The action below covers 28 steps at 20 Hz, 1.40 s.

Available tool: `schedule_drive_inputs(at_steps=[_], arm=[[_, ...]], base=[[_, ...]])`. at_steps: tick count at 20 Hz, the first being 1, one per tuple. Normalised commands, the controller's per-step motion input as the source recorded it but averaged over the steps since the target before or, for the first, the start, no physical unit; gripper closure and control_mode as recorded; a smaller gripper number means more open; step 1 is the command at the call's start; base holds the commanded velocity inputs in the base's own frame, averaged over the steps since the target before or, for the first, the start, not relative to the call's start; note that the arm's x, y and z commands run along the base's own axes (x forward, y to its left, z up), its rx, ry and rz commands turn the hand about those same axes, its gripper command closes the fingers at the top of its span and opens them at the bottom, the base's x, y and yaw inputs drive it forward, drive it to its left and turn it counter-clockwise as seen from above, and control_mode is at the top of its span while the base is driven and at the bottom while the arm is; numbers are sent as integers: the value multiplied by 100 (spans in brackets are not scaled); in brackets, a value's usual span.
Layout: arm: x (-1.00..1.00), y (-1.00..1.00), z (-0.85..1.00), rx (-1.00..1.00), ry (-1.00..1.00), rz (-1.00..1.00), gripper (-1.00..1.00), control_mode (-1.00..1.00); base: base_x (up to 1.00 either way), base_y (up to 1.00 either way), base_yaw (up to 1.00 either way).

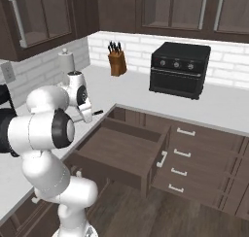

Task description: Pick the rolling pin from the drawer and place it on the counter.

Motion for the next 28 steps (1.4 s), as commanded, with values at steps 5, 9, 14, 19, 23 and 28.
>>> schedule_drive_inputs(at_steps=[5,9,14,19,23,28], arm=[[17,100,-8,0,14,0,100,-100],[53,100,-31,-11,8,0,100,-100],[72,95,-47,-24,0,-4,100,-100],[53,31,-67,-5,0,0,100,-100],[37,15,-88,-1,0,0,-100,-100],[16,-7,-41,2,-2,0,-100,-100]], base=[[0,0,0],[0,0,0],[0,0,0],[0,0,0],[0,0,0],[0,0,0]])
